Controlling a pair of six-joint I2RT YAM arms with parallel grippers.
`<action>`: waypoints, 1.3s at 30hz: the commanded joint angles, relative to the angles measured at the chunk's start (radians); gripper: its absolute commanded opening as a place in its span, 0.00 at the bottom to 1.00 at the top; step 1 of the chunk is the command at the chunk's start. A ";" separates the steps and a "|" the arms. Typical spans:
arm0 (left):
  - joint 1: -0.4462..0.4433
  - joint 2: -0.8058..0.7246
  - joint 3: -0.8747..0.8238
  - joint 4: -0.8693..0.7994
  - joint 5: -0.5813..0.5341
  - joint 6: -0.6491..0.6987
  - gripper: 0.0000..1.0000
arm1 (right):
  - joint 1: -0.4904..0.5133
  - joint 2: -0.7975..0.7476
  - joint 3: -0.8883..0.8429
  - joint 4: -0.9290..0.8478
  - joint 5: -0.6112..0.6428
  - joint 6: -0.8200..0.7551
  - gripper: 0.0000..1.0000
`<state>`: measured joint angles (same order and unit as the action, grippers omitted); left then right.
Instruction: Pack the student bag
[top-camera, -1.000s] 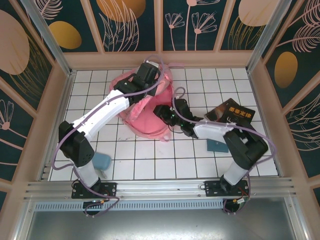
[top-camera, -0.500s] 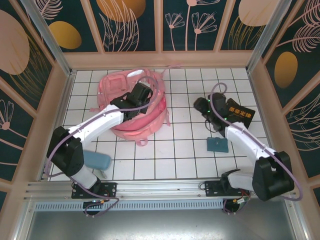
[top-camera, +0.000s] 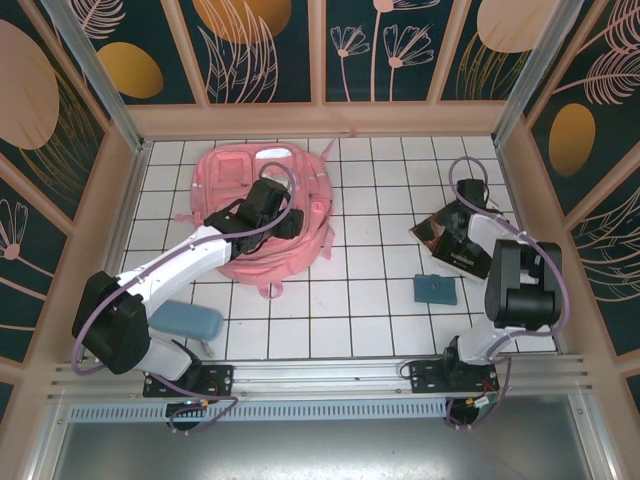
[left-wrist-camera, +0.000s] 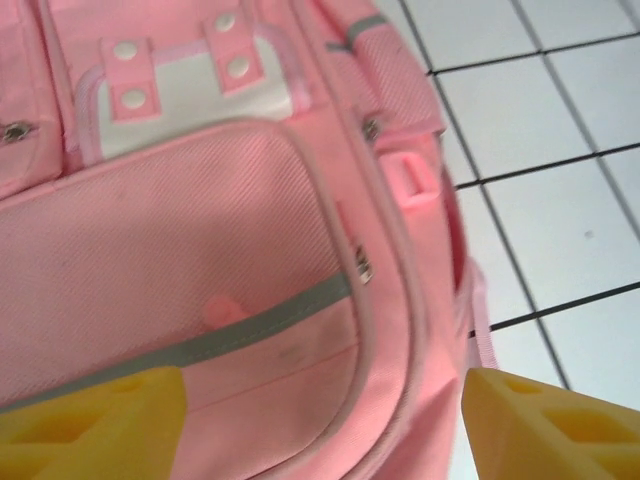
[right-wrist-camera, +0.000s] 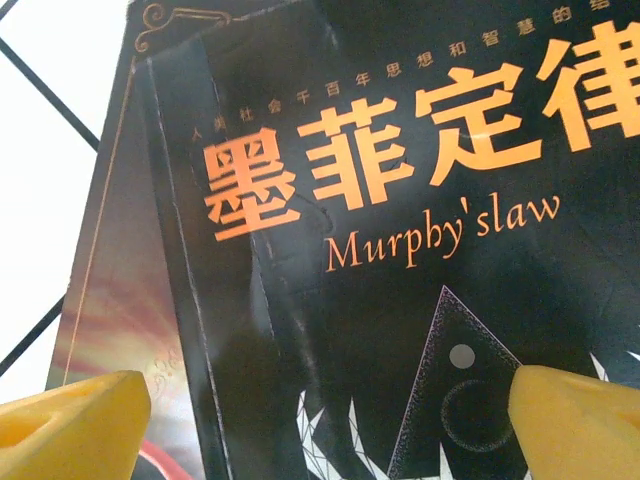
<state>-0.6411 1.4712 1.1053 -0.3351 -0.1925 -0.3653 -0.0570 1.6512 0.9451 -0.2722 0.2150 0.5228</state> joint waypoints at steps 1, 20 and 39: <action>0.005 -0.008 0.032 0.058 0.045 -0.067 0.75 | 0.037 0.082 0.054 -0.010 -0.109 -0.109 0.91; 0.004 0.083 0.073 0.103 0.094 -0.151 0.76 | 0.520 0.134 -0.009 0.051 -0.433 -0.115 0.83; -0.091 0.284 0.207 0.134 0.272 -0.244 0.63 | 0.377 -0.186 -0.152 -0.039 -0.215 0.152 0.63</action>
<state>-0.6891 1.6924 1.2682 -0.2211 0.0261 -0.5652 0.3553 1.4387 0.8268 -0.2535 -0.0418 0.6407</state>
